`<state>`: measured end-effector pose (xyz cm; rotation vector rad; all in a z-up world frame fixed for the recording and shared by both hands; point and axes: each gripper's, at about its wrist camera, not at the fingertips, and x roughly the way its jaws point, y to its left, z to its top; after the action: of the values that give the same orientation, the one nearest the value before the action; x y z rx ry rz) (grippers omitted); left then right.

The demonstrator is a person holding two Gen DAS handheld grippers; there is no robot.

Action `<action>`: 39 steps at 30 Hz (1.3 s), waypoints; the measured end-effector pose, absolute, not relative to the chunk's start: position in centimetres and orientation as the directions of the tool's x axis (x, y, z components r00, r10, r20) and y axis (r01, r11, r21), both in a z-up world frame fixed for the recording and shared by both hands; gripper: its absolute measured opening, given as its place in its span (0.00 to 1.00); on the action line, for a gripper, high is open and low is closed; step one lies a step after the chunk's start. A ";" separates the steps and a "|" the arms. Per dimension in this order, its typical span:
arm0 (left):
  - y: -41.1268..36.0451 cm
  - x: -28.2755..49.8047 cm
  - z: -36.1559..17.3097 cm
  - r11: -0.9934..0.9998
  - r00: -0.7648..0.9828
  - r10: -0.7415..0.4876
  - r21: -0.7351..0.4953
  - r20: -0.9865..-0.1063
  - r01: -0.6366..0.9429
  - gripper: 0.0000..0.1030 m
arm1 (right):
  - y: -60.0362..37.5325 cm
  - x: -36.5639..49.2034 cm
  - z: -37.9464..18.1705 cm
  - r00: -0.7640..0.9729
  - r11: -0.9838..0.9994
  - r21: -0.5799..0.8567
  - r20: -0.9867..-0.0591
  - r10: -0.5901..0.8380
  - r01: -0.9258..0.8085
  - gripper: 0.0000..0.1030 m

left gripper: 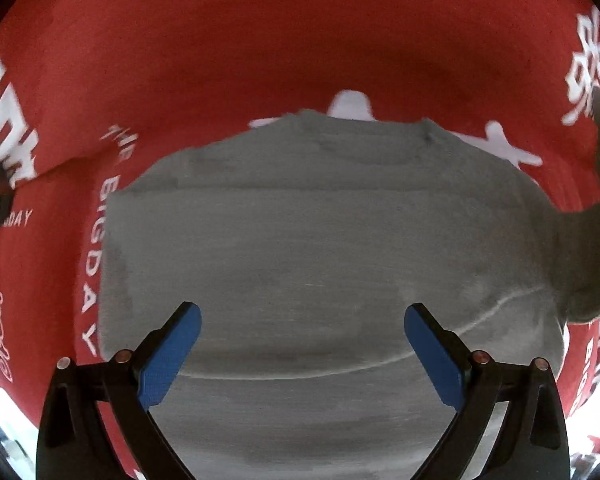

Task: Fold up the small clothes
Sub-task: 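Grasp the sleeve nearest the right gripper and lift it across the body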

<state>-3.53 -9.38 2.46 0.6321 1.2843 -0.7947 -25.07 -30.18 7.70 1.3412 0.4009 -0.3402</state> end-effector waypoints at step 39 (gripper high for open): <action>-1.2 6.2 -2.0 0.706 -0.304 -0.511 -0.594 -0.804 0.386 0.99 | -15.7 -2.1 -3.9 0.525 0.356 0.718 -0.686 0.503 0.598 0.19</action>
<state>6.24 -1.24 -2.02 -0.1017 1.6578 -0.8877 -2.10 -15.66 -3.93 1.2791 1.0977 -0.0805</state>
